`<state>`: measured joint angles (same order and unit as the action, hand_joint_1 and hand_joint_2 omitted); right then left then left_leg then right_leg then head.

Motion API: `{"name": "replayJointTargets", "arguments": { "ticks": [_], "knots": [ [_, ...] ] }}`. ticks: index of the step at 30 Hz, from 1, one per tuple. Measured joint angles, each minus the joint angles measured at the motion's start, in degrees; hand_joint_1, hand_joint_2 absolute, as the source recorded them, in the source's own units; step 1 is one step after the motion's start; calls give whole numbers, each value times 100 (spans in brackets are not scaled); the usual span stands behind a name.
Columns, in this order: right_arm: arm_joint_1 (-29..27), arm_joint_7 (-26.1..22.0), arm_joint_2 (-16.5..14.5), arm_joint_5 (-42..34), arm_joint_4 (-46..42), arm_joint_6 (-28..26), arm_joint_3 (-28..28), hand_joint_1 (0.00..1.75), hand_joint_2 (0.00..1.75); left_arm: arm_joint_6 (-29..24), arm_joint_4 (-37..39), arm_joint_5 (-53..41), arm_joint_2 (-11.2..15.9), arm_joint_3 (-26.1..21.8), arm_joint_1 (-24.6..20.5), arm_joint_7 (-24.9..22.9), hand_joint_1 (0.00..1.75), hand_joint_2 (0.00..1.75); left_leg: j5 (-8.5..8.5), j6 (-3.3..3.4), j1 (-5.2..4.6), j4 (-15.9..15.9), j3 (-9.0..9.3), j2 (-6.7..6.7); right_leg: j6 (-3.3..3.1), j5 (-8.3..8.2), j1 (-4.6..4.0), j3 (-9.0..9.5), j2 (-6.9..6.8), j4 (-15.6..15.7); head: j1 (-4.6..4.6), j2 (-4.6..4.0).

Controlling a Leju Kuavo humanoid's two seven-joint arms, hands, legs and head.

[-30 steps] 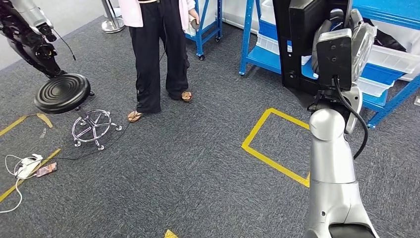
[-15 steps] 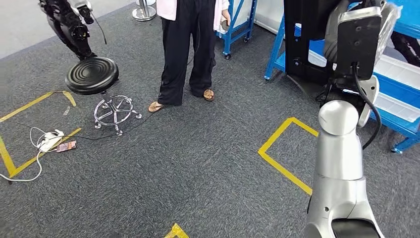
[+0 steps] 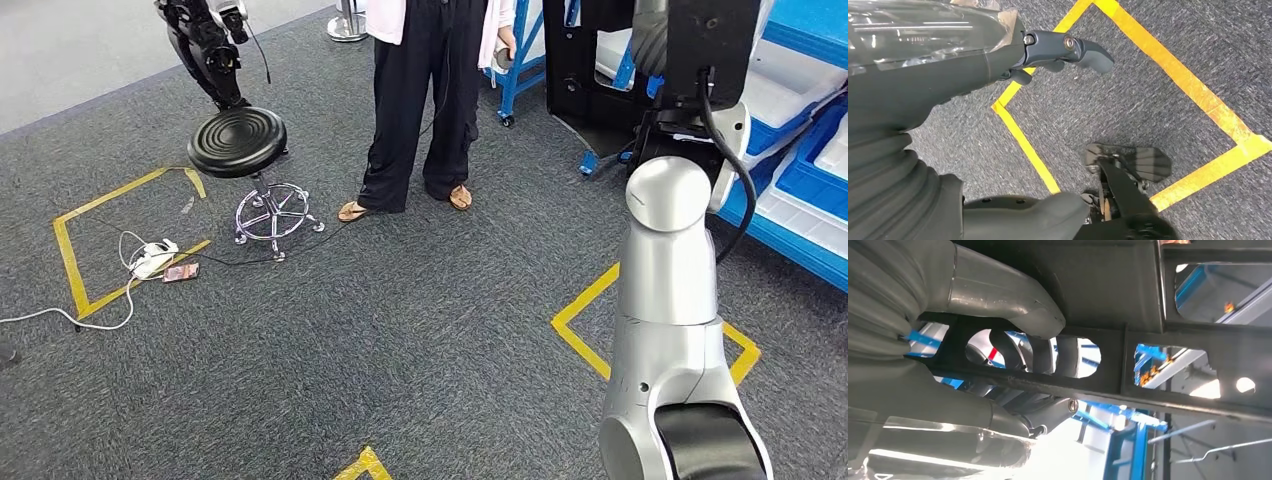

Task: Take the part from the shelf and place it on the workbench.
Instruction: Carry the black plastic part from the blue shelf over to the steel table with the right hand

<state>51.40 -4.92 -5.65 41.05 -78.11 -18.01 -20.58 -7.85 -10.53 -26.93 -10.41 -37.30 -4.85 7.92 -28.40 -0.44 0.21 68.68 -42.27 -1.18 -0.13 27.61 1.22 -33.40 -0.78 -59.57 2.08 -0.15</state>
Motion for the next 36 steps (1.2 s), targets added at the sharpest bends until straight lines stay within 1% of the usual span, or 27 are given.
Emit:
{"name": "replayJointTargets", "arguments": {
  "ticks": [1,2,3,4,5,7,8,9,11,13,15,17,18,19,21,22,24,26,27,28,30,31,32,33,34,35,36],
  "knots": [
    [9,0,-5,-1,16,0,-3,175,175,1,1,0,-3,-5,-2,1,0,175,-141,-17,17,370,-187,64,-11,8,-14,3,-53,0,2,0],
    [13,0,-10,-1,33,0,-7,175,175,1,1,0,-7,-11,-2,1,0,175,-199,-23,29,605,-311,92,-19,15,-26,7,-109,-1,3,0],
    [14,0,-16,-2,48,0,-11,175,175,1,2,0,-10,-16,-1,1,0,175,-151,-19,35,624,-328,101,-27,23,-35,13,-162,-1,4,0],
    [19,0,-25,-2,61,0,-13,175,175,1,2,0,-11,-20,-1,1,0,175,-4,-2,36,399,-216,120,-35,32,-43,24,-216,-1,3,-1],
    [31,-1,-37,-2,69,0,-14,175,175,1,1,0,-11,-21,-2,2,0,175,190,28,27,10,-10,182,-39,44,-49,38,-266,-1,3,-1],
    [74,-7,-54,-10,79,2,-14,175,175,7,0,1,-10,-22,-13,14,0,175,439,90,-35,-723,380,373,-27,73,-80,58,-353,4,-1,-1],
    [96,-12,-58,-17,84,5,-15,175,175,11,-1,1,-10,-22,-19,24,0,175,473,114,-68,-901,468,430,-11,85,-94,62,-393,10,-2,0],
    [112,-16,-61,-25,94,10,-19,175,175,15,0,1,-11,-22,-24,35,0,175,460,133,-99,-955,483,428,7,92,-104,65,-434,22,-7,0],
    [132,-18,-71,-34,121,17,-32,175,175,15,1,0,-12,-23,-22,52,0,175,496,190,-96,-1016,495,311,51,114,-112,68,-498,35,-7,0],
    [157,-23,-85,-38,155,26,-42,175,175,11,0,-2,-16,-26,-27,73,0,175,551,262,-70,-1112,548,206,70,229,-108,-20,-327,-165,-15,-1],
    [163,-46,-70,-38,190,28,-48,175,175,5,-2,-8,-20,-28,-56,86,0,175,577,301,-56,-1153,580,88,42,483,-89,-329,-55,-794,-30,-1],
    [115,-75,-25,-40,226,11,-52,175,175,-1,-3,-18,-20,-29,-78,85,0,175,577,308,-52,-1151,584,-75,50,659,-77,-706,43,-1456,-34,0],
    [77,-84,-5,-41,240,0,-52,175,175,-3,-3,-24,-21,-29,-77,84,0,175,576,308,-50,-1148,585,-163,83,635,-71,-791,58,-1550,-36,0],
    [42,-90,10,-42,249,-11,-51,175,175,-4,-3,-33,-21,-29,-72,83,0,175,573,304,-47,-1140,587,-249,131,514,-57,-759,69,-1397,-39,0],
    [2,-101,28,-42,253,-32,-50,175,175,-6,-3,-45,-16,-31,-64,80,0,175,554,271,-33,-1100,580,-399,233,152,-2,-469,191,-645,-48,0],
    [-9,-107,38,-42,255,-44,-51,175,175,-7,-3,-50,-9,-32,-63,80,0,175,534,241,-33,-1065,564,-466,251,6,23,-317,258,-305,-52,0],
    [-40,-121,55,-46,262,-65,-55,175,175,-6,-3,-51,5,-34,-59,80,0,175,512,175,-23,-1021,528,-561,210,-105,25,-179,322,-24,-55,0],
    [-71,-141,65,-63,279,-84,-52,175,175,-2,-3,-54,15,-35,-42,81,0,175,512,119,2,-1018,499,-624,126,-127,6,-157,227,-11,-57,0],
    [-78,-159,61,-75,289,-92,-49,175,175,0,-3,-56,17,-36,-32,83,0,175,484,91,1,-979,476,-563,90,-137,12,-149,186,1,-57,0],
    [-80,-179,56,-85,303,-97,-44,175,175,1,-3,-57,21,-37,-29,85,0,175,405,62,0,-854,414,-439,56,-144,21,-140,140,12,-40,0],
    [-80,-210,47,-105,338,-102,-36,175,175,5,-3,-58,21,-41,-36,91,0,175,104,9,3,-268,134,-93,1,-141,7,-127,52,21,-5,0],
    [-80,-218,46,-116,363,-103,-32,175,175,9,-2,-57,21,-44,-42,95,0,175,-59,-10,18,113,-61,15,-18,-134,-11,-126,0,19,8,0],
    [-81,-225,48,-128,392,-102,-28,175,175,11,-2,-57,21,-49,-43,98,0,175,-159,-20,29,420,-225,70,-30,-129,-29,-126,-57,18,7,0],
    [-82,-233,48,-138,420,-99,-26,175,175,13,-2,-60,21,-54,-42,101,0,175,-163,-17,34,551,-307,92,-39,-122,-43,-124,-117,18,9,0],
    [-82,-243,47,-145,444,-97,-23,175,175,14,-2,-65,22,-60,-40,102,0,175,-67,-3,35,460,-271,107,-48,-114,-55,-119,-176,18,9,0],
    [-82,-252,46,-148,460,-95,-22,175,175,14,-2,-69,26,-67,-39,102,0,175,99,24,28,168,-124,140,-51,-105,-65,-110,-233,19,9,0],
    [-80,-261,46,-149,468,-94,-20,175,175,14,-2,-74,31,-72,-41,102,0,175,270,64,8,-248,97,246,-51,-93,-73,-95,-285,21,9,0]
  ]
}}
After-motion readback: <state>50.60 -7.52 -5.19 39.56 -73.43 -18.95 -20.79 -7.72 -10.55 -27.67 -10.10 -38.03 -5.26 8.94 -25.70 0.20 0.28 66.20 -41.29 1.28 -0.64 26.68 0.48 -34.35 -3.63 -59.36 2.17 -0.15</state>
